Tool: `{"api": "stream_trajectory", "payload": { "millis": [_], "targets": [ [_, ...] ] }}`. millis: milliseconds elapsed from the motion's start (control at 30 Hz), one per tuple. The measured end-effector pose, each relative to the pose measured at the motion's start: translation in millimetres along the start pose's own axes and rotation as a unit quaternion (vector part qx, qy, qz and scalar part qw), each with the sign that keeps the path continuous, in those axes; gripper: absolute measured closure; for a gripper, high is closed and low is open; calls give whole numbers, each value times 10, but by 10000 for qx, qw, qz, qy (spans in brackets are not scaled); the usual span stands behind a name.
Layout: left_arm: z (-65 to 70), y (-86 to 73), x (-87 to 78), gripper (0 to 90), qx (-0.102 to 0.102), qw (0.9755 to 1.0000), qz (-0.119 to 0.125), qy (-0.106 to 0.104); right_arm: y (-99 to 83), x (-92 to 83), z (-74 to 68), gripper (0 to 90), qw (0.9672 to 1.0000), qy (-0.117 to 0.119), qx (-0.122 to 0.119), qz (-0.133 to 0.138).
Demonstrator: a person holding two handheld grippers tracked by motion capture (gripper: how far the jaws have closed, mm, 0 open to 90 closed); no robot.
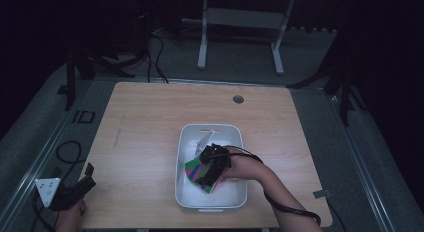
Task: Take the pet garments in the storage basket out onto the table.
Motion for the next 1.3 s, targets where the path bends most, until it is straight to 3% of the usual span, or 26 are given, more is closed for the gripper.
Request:
{"api": "stream_trajectory", "payload": {
  "millis": [267,300,400,567,633,733,767,800,833,900,1100,1167,1300],
  "targets": [
    [0,0,0,18,-5,10000,-2,-10,-46,228,33,142,9983,-145,99,-560],
    [0,0,1,18,-5,10000,-5,-14,-90,310,33,144,9966,-169,118,-794],
    [0,0,0,18,-4,10000,-8,-15,-132,378,25,158,9942,-237,70,-1045],
    [0,0,1,18,-2,10000,-8,-10,-140,395,14,240,9922,-370,-115,-1185],
    [0,0,2,18,0,10000,-10,-8,-140,392,19,272,9920,-428,-149,-1182],
    [1,0,2,18,1,10000,-7,-8,-134,365,37,445,9912,-578,-192,-1172],
    [0,0,2,18,-1,10000,-7,-6,-134,365,37,445,9912,-578,-192,-1172],
    [0,0,2,18,-3,10000,-10,-7,-127,327,60,597,9906,-701,-200,-1154],
    [-2,1,2,18,-5,10000,-9,-6,-123,311,73,623,9906,-744,-196,-1127],
    [-3,1,4,18,-7,10000,-11,-7,-124,248,86,645,9907,-784,-240,-1082],
    [-1,0,2,18,-7,10000,-11,-8,-94,20,139,662,9935,-935,-81,-645],
    [-1,0,1,18,-1,10000,-3,2,-51,-143,132,664,9946,-969,-41,-373],
    [0,0,2,18,5,10000,-2,6,10,-313,113,663,9948,-1012,-53,-142]
  ]
}}
Point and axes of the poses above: each handheld gripper's, and its own axes: x roughly forward along the jaws, y roughly out of its top, z roughly to its right, the point moved 6 cm from there along x, roughly forward along the jaws, and after that the axes turned 9 degrees about -x, right-handed, at the moved point
